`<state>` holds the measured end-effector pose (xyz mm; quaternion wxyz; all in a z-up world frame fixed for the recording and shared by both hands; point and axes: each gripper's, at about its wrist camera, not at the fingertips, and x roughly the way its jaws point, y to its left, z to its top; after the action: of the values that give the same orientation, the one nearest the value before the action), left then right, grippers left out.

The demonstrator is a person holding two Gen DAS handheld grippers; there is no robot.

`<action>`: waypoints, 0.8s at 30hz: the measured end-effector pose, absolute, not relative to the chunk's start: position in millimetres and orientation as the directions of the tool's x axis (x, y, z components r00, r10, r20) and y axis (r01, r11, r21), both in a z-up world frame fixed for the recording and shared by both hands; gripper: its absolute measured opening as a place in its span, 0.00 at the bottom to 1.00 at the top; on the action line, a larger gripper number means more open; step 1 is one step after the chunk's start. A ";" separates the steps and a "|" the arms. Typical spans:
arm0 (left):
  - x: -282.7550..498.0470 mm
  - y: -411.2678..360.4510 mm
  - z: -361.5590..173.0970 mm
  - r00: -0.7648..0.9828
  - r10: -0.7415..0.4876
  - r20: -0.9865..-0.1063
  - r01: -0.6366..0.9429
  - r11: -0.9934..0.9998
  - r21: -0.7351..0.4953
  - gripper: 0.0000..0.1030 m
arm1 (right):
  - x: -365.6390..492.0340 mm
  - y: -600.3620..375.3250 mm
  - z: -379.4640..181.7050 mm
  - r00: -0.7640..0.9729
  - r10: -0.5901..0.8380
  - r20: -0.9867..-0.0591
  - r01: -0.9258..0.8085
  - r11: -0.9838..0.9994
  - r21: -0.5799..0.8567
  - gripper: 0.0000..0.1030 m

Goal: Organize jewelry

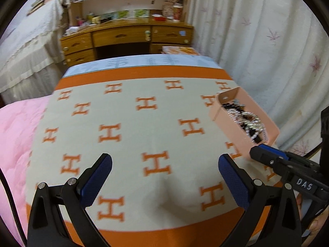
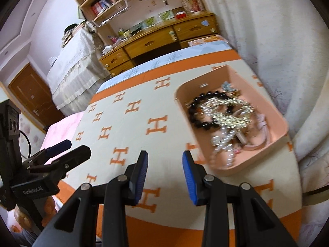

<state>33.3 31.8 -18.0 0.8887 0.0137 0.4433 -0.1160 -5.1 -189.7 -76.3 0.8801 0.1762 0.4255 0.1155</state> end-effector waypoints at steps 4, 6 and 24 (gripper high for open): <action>21.0 49.9 -14.4 0.595 -0.137 -0.792 0.163 0.985 -0.048 0.99 | -9.6 -169.0 -64.1 0.625 0.365 -0.690 -0.087 0.911 0.403 0.35; 15.1 57.6 -10.2 0.615 -0.122 -0.779 0.141 0.989 -0.044 0.99 | -12.1 -159.4 -55.8 0.641 0.362 -0.677 -0.097 0.913 0.396 0.38; -11.5 74.1 -0.2 0.711 -0.012 -0.703 0.016 1.000 0.000 0.99 | -43.1 -112.7 -28.4 0.767 0.200 -0.610 -0.035 0.962 0.271 0.68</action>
<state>-11.5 74.1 -0.2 0.9250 0.0030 0.3800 -0.0077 -43.1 -112.7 -28.4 0.9318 0.1227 0.3358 0.0630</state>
